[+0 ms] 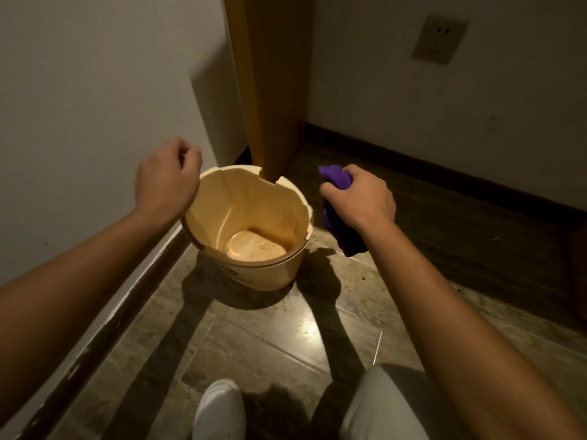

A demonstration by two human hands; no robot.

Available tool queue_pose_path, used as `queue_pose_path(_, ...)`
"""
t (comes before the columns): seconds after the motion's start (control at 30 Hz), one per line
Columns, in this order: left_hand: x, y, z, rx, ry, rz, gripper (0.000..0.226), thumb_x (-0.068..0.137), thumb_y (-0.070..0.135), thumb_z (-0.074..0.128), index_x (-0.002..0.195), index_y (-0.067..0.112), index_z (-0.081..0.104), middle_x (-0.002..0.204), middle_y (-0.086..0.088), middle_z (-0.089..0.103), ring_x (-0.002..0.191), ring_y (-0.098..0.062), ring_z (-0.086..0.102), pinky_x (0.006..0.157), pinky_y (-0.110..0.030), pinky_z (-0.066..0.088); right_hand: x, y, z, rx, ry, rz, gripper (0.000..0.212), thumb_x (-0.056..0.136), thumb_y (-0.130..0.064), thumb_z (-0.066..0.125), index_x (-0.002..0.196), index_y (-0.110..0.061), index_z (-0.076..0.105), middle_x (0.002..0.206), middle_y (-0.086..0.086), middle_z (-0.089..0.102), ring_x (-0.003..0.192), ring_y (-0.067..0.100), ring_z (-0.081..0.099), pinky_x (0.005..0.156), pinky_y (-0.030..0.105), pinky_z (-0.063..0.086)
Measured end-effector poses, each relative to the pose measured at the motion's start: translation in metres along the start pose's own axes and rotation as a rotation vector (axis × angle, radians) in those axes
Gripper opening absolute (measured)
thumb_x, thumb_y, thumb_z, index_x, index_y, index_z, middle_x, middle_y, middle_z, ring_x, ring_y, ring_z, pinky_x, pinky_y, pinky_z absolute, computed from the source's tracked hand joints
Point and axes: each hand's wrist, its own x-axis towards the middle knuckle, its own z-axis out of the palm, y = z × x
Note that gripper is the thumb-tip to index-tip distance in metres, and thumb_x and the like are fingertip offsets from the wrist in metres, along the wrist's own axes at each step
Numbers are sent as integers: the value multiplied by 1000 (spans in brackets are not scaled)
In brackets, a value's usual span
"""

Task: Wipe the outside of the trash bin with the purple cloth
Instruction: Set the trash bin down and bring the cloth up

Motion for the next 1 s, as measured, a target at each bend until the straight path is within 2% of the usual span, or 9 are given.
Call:
queue_pose_path(0.1,-7,70,-8,-124,-161,175,33,100,50,44,114,27,64,102,5,65,93,-15,63,70,-29,49,-4,-30,-36,35,13,-184,46,85,-57,68,124,-35,58,107,-7,65,92,15,63,82,41,58)
queue_pose_path(0.2,-5,134,-24,-317,-431,79,58,97,66,44,140,29,54,134,5,60,115,-11,58,90,-31,51,-16,-67,-74,38,6,-325,61,80,-58,72,131,-33,50,114,-10,61,97,14,62,81,39,58)
queue_pose_path(0.27,3,165,-40,-493,-629,-83,62,93,72,45,134,27,62,128,2,68,108,-14,66,92,-41,57,-26,-91,-99,21,-39,-388,73,75,-58,76,135,-33,42,112,-13,56,94,13,61,77,34,56)
queue_pose_path(0.37,19,209,-76,-650,-843,-182,57,88,72,53,102,23,78,99,-1,79,93,-18,75,90,-49,59,-36,-128,-153,19,-112,-449,84,72,-55,79,141,-29,38,116,-12,59,98,13,63,79,31,53)
queue_pose_path(0.57,44,270,-149,-844,-1000,-322,35,84,55,73,92,21,80,96,-11,78,89,-26,76,73,-37,63,-44,-199,-260,3,-194,-540,102,70,-53,86,153,-28,33,144,-5,50,120,13,58,93,38,58)
queue_pose_path(0.73,69,332,-216,-1047,-919,-397,21,83,33,77,98,18,80,101,-15,76,95,-29,75,76,-34,61,-57,-248,-349,110,-217,-494,111,70,-62,86,159,-31,27,153,-8,40,130,5,47,102,31,51)
queue_pose_path(0.83,85,368,-257,-1095,-887,-447,18,83,30,78,96,19,80,103,-15,77,99,-31,74,76,-33,61,-70,-269,-399,248,-83,-370,95,79,-71,73,156,-36,30,154,-14,40,129,-2,47,100,19,44)
queue_pose_path(0.9,95,391,-286,-1132,-891,-467,20,79,31,82,96,20,81,103,-14,77,100,-30,74,77,-33,61,-82,-279,-428,331,29,-221,83,84,-73,64,154,-38,35,153,-16,43,128,-2,49,100,20,44)
queue_pose_path(1.0,109,421,-322,-1164,-884,-422,25,77,35,85,99,24,81,109,-11,77,104,-28,73,81,-32,60,-99,-295,-457,515,60,96,89,76,-82,59,149,-36,44,149,-12,50,128,3,53,98,20,44)
